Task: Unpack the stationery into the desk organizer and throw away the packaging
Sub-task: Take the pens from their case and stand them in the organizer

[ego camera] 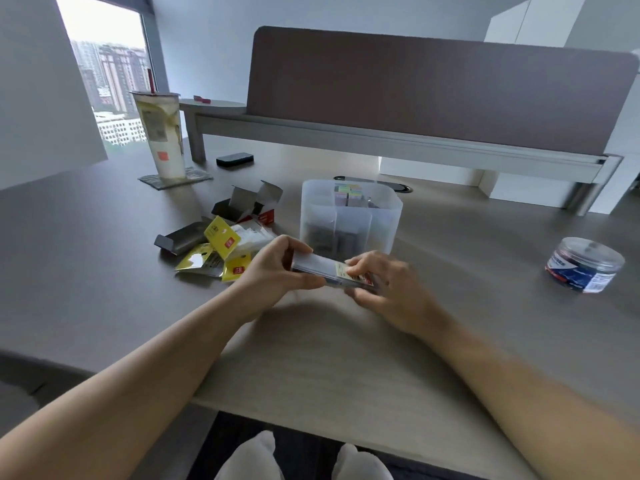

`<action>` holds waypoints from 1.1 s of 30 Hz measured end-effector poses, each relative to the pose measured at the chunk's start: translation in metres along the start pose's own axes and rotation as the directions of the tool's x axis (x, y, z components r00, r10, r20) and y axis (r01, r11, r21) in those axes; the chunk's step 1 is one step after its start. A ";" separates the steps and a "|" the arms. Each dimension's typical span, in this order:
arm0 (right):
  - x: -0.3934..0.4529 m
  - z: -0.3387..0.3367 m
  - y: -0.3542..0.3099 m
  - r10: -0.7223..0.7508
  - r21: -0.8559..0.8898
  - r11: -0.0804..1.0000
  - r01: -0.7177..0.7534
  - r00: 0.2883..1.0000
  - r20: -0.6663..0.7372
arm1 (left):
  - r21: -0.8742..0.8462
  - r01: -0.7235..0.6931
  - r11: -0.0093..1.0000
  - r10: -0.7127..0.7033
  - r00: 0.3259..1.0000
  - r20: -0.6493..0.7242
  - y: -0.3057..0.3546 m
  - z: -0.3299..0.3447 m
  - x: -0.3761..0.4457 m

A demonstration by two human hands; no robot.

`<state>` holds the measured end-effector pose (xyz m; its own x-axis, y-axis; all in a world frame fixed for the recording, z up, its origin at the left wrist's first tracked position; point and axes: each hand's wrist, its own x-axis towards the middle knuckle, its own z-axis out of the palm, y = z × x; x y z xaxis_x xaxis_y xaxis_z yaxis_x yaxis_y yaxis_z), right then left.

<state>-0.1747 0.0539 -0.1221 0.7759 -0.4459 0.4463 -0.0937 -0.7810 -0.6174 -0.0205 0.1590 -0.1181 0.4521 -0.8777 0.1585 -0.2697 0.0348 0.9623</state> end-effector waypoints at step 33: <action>-0.002 -0.009 0.000 -0.073 -0.255 0.964 0.069 0.997 -0.009 | -0.028 -0.009 1.000 0.012 0.995 0.097 -0.003 0.005 0.000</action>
<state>-0.1823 0.0508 -0.1170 0.7752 -0.3914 0.4958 -0.1966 -0.8955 -0.3994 -0.0238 0.1560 -0.1223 0.3647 -0.9193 0.1478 -0.2502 0.0562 0.9666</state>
